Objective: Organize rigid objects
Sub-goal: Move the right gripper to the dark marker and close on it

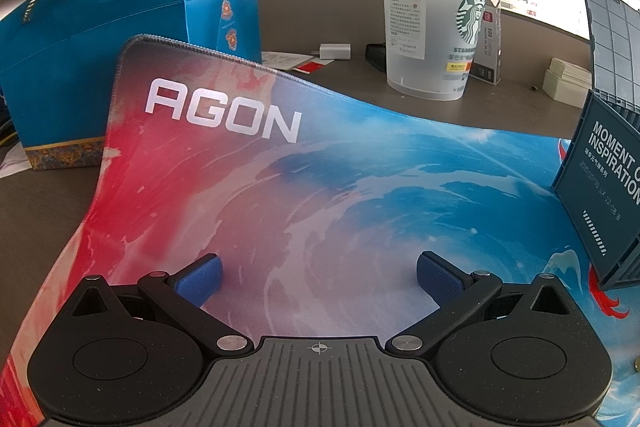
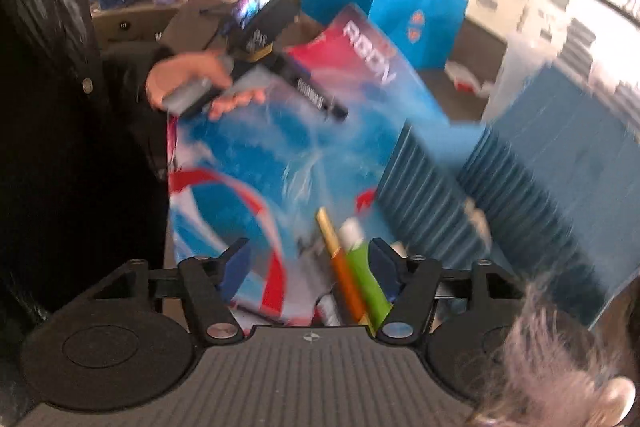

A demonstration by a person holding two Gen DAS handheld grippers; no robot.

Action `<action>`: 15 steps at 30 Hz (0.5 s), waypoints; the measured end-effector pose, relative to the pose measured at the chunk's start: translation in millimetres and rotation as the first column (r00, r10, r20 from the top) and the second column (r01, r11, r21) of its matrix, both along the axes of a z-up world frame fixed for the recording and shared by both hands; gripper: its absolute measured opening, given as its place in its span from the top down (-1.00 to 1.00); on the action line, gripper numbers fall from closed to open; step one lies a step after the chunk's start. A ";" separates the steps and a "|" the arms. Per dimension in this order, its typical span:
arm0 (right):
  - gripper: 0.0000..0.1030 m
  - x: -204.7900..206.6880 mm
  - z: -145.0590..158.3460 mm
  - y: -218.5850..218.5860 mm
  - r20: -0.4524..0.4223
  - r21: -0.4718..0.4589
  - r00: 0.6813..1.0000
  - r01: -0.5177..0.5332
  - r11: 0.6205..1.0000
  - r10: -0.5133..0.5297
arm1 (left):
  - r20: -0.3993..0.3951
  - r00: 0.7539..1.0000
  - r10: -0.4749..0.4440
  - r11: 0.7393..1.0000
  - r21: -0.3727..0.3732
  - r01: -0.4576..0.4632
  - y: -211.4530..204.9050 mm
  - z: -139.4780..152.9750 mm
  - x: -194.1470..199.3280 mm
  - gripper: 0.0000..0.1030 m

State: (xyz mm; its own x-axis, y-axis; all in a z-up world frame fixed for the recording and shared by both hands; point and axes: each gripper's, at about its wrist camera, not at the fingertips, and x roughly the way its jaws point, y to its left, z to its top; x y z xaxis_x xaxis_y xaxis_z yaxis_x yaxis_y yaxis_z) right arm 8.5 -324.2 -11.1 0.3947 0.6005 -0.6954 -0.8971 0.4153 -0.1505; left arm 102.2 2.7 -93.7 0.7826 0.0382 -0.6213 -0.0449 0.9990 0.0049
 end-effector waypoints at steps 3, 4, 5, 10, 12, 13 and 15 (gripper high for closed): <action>-0.05 -3.3 -14.4 -4.2 -0.029 -0.009 0.999 0.032 0.999 -0.032 | 0.000 1.000 0.005 1.000 0.000 -0.005 1.2 -0.5 -0.3 -1.00; 0.02 -4.5 -17.3 -6.1 -0.041 -0.006 0.998 0.040 0.999 -0.040 | 0.000 1.000 0.006 1.000 0.000 -0.006 1.2 -0.4 -0.4 -1.00; 0.05 -6.0 -20.7 -8.5 -0.046 -0.004 0.998 0.049 0.999 -0.049 | 0.000 1.000 0.007 1.000 -0.001 -0.007 2.1 -0.5 -0.7 -1.00; 0.07 -4.9 -36.2 -17.7 -0.061 0.004 0.993 0.099 0.995 -0.099 | 0.001 1.000 0.009 1.000 -0.001 -0.009 2.7 -0.7 -0.8 -1.00; 0.05 -5.0 -41.6 -17.6 -0.061 -0.013 0.993 0.103 0.995 -0.104 | 0.001 1.000 0.009 1.000 -0.001 -0.009 2.8 -0.6 -0.8 -1.00; 0.05 -6.2 -43.8 -16.6 -0.057 -0.020 0.993 0.101 0.995 -0.102 | 0.001 1.000 0.010 1.000 -0.001 -0.010 2.8 -0.6 -0.8 -1.00; 0.06 -6.7 -46.6 -15.1 -0.091 -0.028 0.992 0.088 0.996 -0.091 | 0.001 1.000 0.011 1.000 -0.001 -0.011 3.2 -0.7 -0.6 -1.00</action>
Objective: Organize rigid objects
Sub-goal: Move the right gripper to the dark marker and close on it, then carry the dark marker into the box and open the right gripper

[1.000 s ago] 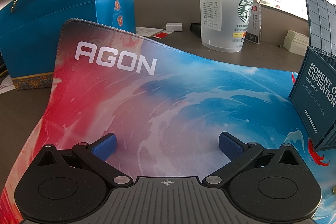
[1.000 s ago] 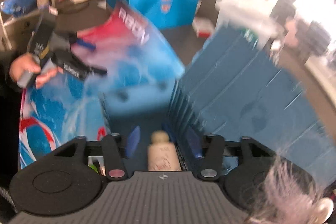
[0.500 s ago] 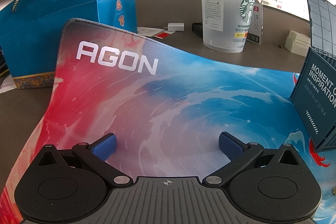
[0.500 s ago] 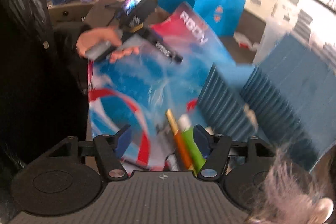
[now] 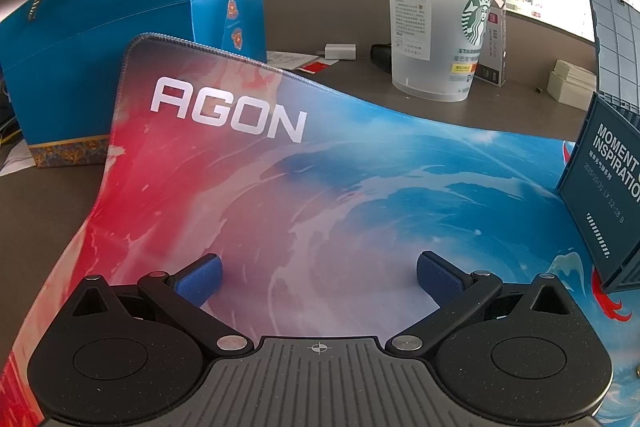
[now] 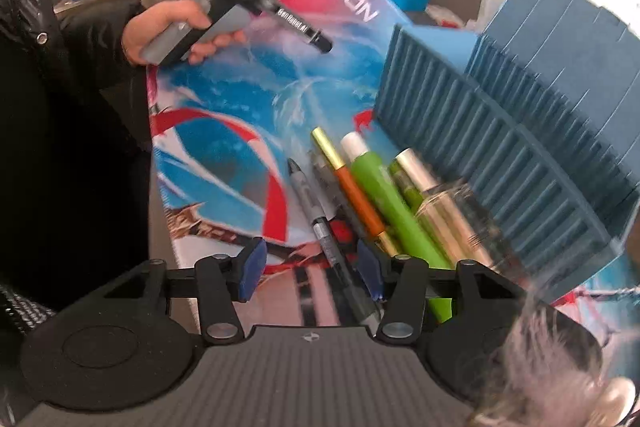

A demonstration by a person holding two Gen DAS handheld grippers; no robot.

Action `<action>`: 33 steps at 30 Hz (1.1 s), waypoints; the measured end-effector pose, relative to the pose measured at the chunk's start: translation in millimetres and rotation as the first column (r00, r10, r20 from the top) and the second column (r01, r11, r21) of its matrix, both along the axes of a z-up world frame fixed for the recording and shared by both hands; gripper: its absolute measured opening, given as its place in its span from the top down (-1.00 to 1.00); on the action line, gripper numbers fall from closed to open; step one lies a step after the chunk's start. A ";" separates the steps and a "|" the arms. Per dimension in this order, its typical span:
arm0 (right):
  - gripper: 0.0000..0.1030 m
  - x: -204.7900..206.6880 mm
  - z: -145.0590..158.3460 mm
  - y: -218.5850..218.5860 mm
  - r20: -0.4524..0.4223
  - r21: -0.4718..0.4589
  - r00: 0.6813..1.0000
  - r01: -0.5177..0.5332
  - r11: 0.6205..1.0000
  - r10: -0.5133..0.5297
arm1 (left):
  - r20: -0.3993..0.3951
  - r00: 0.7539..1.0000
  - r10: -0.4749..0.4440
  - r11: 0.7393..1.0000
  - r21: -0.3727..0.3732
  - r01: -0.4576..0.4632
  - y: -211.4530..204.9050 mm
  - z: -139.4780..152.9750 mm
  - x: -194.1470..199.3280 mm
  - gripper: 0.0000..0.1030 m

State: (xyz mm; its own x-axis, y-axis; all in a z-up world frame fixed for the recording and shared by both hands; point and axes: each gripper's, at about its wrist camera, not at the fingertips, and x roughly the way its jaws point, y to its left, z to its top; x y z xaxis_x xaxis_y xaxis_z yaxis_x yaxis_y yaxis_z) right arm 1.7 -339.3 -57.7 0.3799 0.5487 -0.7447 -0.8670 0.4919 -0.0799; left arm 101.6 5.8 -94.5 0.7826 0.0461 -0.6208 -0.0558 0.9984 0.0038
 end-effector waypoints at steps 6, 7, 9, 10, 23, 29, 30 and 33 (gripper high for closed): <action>0.07 -1.6 -3.1 3.5 -0.005 0.006 1.000 -0.009 1.000 0.009 | 0.000 1.000 0.002 1.000 0.000 -0.002 0.6 0.1 0.1 -1.00; 0.07 -0.9 -4.1 2.7 -0.009 0.015 1.000 -0.007 1.000 0.007 | 0.000 1.000 0.002 1.000 0.000 -0.002 0.6 0.1 0.0 -1.00; 0.22 0.8 -4.3 1.7 -0.014 0.027 1.000 0.001 1.000 0.000 | 0.000 1.000 0.002 1.000 0.000 -0.002 0.7 0.0 0.1 -1.00; 0.30 0.9 -4.4 1.3 -0.008 0.030 1.000 0.010 0.999 -0.010 | 0.000 1.000 0.002 1.000 0.000 -0.002 0.6 0.1 0.0 -1.00; 0.82 -9.4 -3.8 15.0 0.083 -0.033 0.996 -0.038 0.999 0.040 | 0.000 1.000 0.002 1.000 0.000 -0.002 0.8 0.1 0.0 -1.00; 0.82 -11.0 4.5 19.9 0.096 -0.063 0.993 -0.066 0.996 0.071 | 0.000 1.000 0.005 1.000 0.000 -0.005 0.8 0.1 0.0 -1.00; 0.82 -11.5 7.0 20.3 0.101 -0.065 0.992 -0.069 0.995 0.075 | 0.000 1.000 0.005 1.000 0.000 -0.005 0.9 0.0 0.0 -1.00; 0.82 -11.8 15.9 21.4 0.122 -0.068 0.989 -0.076 0.995 0.084 | 0.000 1.000 0.005 1.000 0.000 -0.005 0.9 0.1 0.0 -1.00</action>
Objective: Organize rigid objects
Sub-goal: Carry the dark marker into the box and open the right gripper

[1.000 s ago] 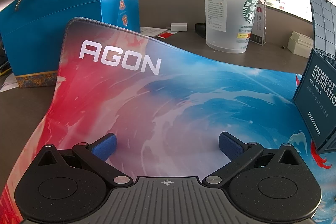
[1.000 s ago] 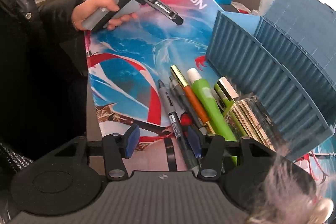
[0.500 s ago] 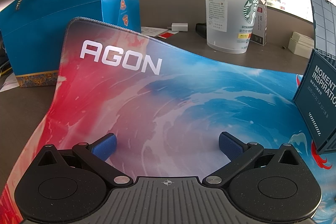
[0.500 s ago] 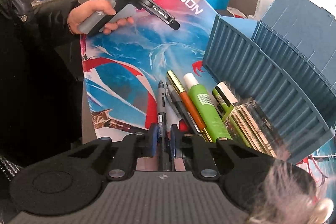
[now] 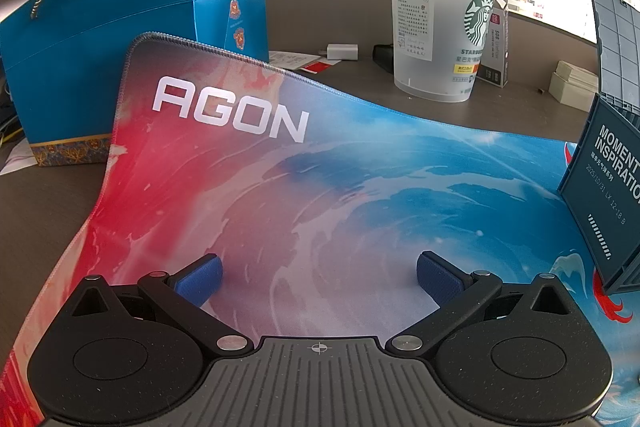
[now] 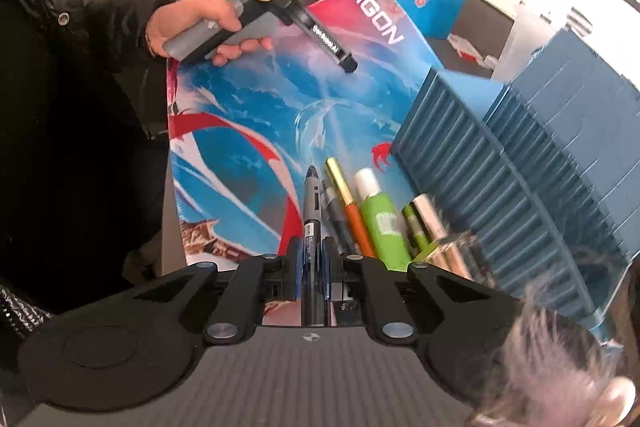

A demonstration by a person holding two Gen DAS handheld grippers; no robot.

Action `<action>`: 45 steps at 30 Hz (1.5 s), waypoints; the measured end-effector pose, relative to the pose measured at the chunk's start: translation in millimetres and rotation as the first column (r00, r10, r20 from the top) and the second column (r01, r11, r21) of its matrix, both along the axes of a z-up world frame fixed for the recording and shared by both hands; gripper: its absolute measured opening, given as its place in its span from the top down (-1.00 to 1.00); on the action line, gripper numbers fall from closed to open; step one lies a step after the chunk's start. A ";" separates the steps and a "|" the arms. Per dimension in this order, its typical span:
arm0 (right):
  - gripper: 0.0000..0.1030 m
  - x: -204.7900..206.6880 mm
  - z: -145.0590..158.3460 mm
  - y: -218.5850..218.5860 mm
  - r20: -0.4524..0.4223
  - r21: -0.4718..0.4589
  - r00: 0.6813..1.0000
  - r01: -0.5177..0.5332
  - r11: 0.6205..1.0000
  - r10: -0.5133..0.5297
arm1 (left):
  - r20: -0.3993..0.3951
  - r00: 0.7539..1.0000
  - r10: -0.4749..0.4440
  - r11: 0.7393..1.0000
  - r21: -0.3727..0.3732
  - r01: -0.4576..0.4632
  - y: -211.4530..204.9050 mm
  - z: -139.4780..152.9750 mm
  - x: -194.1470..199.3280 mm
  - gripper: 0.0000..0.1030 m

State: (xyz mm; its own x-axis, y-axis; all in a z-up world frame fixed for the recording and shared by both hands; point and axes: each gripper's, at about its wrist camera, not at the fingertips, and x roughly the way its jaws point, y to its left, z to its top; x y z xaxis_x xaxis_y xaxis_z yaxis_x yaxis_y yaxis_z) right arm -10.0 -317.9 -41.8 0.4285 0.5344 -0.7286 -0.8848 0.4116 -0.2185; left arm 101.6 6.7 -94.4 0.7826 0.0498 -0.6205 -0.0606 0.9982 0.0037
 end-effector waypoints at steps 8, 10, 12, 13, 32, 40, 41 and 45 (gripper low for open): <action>0.82 -1.1 27.7 7.2 0.054 -0.029 0.998 -0.043 0.999 0.044 | 0.000 1.000 0.006 1.000 0.001 -0.006 0.0 0.0 0.0 -1.00; 0.82 0.0 35.4 8.0 0.070 -0.037 0.996 -0.049 0.998 0.052 | 0.000 1.000 0.006 1.000 0.001 -0.006 0.0 0.0 0.0 -1.00; 0.82 1.5 41.6 8.6 0.084 -0.049 0.995 -0.053 0.997 0.057 | 0.000 1.000 0.006 1.000 0.001 -0.006 0.0 0.0 0.0 -1.00; 0.82 2.6 45.0 8.5 0.089 -0.054 0.994 -0.055 0.997 0.060 | 0.000 1.000 0.006 1.000 0.001 -0.006 0.1 0.0 0.0 -1.00; 0.82 34.9 83.8 -1.1 0.164 -0.064 0.986 -0.020 0.998 0.031 | 0.000 1.000 0.008 1.000 0.001 -0.008 -0.2 0.0 0.1 -1.00; 0.82 76.6 95.7 -8.4 0.143 -0.061 0.989 -0.009 0.998 0.018 | 0.000 1.000 0.008 1.000 0.001 -0.008 -0.2 -0.1 0.2 -1.00; 0.82 81.6 95.7 -8.2 0.140 -0.068 0.990 -0.009 0.998 0.019 | 0.000 1.000 0.008 1.000 0.001 -0.008 -0.2 0.0 0.2 -1.00; 0.82 105.3 92.0 -9.4 0.109 -0.109 0.994 -0.020 0.994 0.032 | 0.000 1.000 0.009 1.000 0.001 -0.009 -0.3 -0.1 0.2 -1.00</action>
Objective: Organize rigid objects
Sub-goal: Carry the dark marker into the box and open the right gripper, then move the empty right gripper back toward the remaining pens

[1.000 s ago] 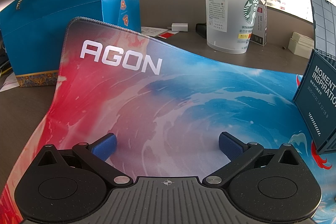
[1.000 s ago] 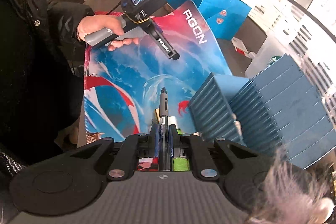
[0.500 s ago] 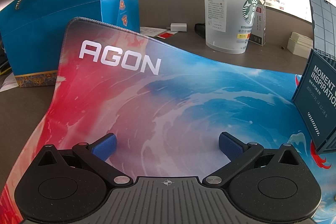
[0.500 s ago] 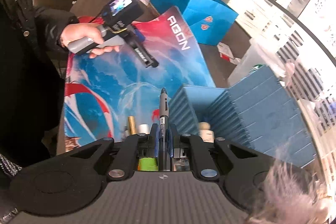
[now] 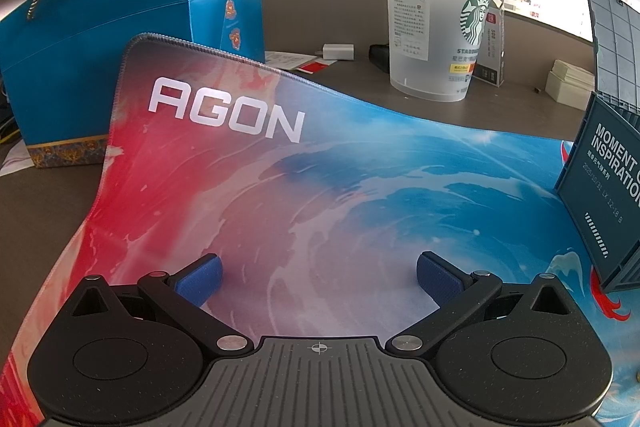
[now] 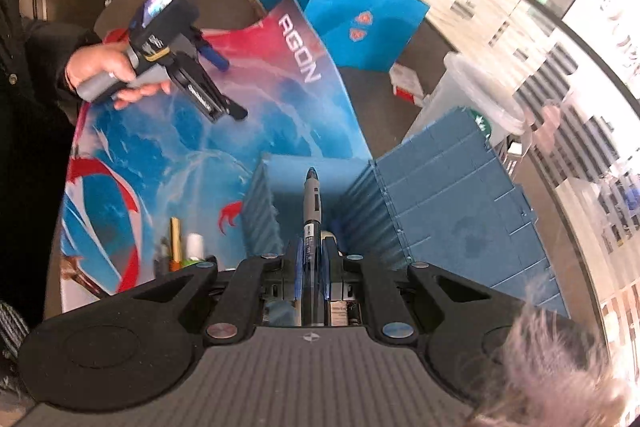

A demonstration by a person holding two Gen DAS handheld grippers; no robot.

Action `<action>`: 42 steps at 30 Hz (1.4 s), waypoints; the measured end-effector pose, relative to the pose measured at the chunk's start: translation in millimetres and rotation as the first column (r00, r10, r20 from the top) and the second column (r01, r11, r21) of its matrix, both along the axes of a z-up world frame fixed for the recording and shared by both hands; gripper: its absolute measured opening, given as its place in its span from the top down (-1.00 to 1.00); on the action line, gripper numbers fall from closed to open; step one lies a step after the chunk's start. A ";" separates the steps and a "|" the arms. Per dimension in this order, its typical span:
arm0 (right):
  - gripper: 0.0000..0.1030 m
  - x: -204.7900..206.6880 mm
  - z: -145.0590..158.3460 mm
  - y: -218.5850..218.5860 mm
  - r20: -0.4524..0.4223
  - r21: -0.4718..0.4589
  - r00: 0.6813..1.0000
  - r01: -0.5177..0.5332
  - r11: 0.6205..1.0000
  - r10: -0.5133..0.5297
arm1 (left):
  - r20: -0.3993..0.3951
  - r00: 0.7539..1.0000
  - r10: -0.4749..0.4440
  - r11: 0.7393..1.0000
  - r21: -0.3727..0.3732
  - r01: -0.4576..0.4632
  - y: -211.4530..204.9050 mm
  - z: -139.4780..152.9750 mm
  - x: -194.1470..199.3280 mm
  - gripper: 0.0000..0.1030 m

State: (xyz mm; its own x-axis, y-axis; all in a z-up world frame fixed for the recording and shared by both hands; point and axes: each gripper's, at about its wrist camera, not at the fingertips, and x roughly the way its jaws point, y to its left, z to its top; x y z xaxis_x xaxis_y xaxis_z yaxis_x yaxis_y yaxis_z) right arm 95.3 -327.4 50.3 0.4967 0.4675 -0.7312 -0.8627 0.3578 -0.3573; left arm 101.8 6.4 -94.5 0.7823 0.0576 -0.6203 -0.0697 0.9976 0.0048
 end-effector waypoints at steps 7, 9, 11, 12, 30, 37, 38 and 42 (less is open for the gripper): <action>0.82 27.0 -16.6 3.2 -0.067 -0.034 0.997 -0.042 0.999 0.039 | 0.000 1.000 0.001 1.000 0.000 -0.001 0.0 0.0 0.0 -1.00; 0.82 32.0 -20.5 4.1 -0.080 -0.037 0.996 -0.048 0.998 0.045 | 0.000 1.000 0.001 1.000 0.000 -0.001 -0.1 0.0 -0.1 -1.00; 0.82 36.2 -23.9 4.8 -0.096 -0.034 0.994 -0.055 0.998 0.052 | 0.000 1.000 0.001 1.000 0.000 -0.001 -0.2 0.0 -0.1 -1.00; 0.82 38.4 -25.9 4.7 -0.105 -0.037 0.993 -0.057 0.998 0.053 | 0.000 1.000 0.001 1.000 0.000 -0.001 0.0 0.0 0.0 -1.00; 0.79 62.1 -43.7 -1.3 -0.209 -0.025 0.978 -0.019 1.000 0.013 | 0.000 1.000 0.002 1.000 0.000 -0.002 -0.1 0.0 0.0 -1.00; 0.76 59.1 -44.2 -3.6 -0.184 0.001 0.983 0.006 1.000 -0.006 | 0.000 1.000 0.002 1.000 0.001 -0.002 -0.2 0.1 -0.1 -1.00; 0.71 57.1 -42.9 -4.2 -0.177 0.006 0.984 0.008 1.000 -0.007 | 0.000 1.000 0.002 1.000 0.001 -0.002 -0.1 0.1 0.0 -1.00; 0.59 43.5 -30.2 -9.8 -0.124 0.053 0.992 0.026 0.998 -0.020 | 0.000 1.000 0.003 1.000 0.001 -0.003 0.0 0.0 0.0 -1.00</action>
State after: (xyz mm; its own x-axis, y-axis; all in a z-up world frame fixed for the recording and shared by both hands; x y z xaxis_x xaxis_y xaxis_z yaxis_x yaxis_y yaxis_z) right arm 138.8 -337.1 20.1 0.4151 0.4979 -0.7615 -0.8904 0.3940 -0.2278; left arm 101.8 6.4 -94.5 0.7823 0.0602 -0.6199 -0.0722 0.9974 0.0057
